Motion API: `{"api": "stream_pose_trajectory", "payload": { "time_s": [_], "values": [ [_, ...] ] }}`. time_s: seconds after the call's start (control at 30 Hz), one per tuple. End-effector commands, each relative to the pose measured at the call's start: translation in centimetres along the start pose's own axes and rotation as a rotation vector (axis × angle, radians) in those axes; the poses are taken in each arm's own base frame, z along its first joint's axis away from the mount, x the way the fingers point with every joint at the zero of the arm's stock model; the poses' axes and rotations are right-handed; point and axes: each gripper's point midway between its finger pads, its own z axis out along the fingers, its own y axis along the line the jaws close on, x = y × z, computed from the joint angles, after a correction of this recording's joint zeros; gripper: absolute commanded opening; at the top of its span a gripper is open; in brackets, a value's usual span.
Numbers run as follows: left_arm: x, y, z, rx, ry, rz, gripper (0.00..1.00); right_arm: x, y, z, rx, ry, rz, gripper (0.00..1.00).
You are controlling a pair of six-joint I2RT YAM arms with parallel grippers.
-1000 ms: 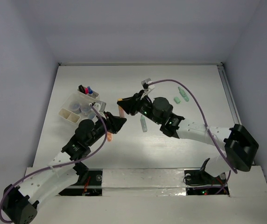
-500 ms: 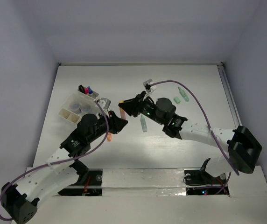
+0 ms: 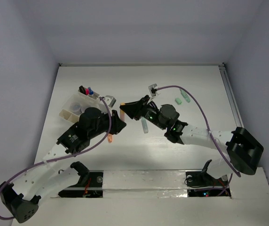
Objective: Sort the stationery into containers
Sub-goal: Close the pen cap on the pen, then place the pen in the storage box.
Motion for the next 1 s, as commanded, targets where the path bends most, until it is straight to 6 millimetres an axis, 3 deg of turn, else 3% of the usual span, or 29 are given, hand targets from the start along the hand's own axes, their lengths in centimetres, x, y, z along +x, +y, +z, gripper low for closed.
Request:
{"api": "stream_pose_trajectory", "payload": {
  "time_s": [0.0, 0.1, 0.17, 0.37, 0.43, 0.67, 0.7, 0.8, 0.9, 0.93, 0.97],
  "values": [
    [-21.9, -5.6, -8.2, 0.077, -0.77, 0.017, 0.0, 18.3, -0.5, -7.4, 0.003, 0.645, 0.095, 0.0],
    [-22.3, -6.4, -7.0, 0.103, -0.728, 0.032, 0.0, 18.6, -0.1, -7.2, -0.006, 0.653, 0.091, 0.0],
    [-22.6, -5.9, -6.9, 0.067, -0.73, 0.035, 0.0, 18.6, -0.3, -7.2, 0.006, 0.657, 0.087, 0.0],
    [-23.4, -4.7, -10.0, -0.035, -0.781, 0.068, 0.0, 18.3, -1.1, -8.4, 0.049, 0.659, 0.061, 0.0],
    [-22.7, -4.4, -10.4, -0.041, -0.771, 0.067, 0.0, 17.9, -1.2, -8.2, 0.062, 0.645, 0.054, 0.0],
    [-17.9, -3.4, -8.2, -0.004, -0.649, 0.038, 0.0, 11.4, 1.6, -3.3, 0.045, 0.436, -0.009, 0.0],
    [-17.5, -3.3, -8.5, -0.003, -0.647, 0.037, 0.0, 9.7, 2.8, -2.0, 0.022, 0.393, -0.019, 0.0],
    [-15.6, -2.0, -8.4, -0.038, -0.62, 0.028, 0.0, 7.0, 5.0, 0.2, -0.031, 0.33, -0.042, 0.0],
    [-14.3, -1.2, -8.5, -0.056, -0.597, 0.019, 0.0, 6.6, 5.9, 1.7, -0.062, 0.328, -0.047, 0.0],
    [-14.0, -1.1, -8.6, -0.057, -0.594, 0.021, 0.0, 5.7, 6.9, 2.5, -0.084, 0.31, -0.045, 0.0],
    [-13.9, -1.0, -8.7, -0.059, -0.597, 0.018, 0.0, 6.2, 6.9, 3.0, -0.092, 0.324, -0.043, 0.0]
  ]
}}
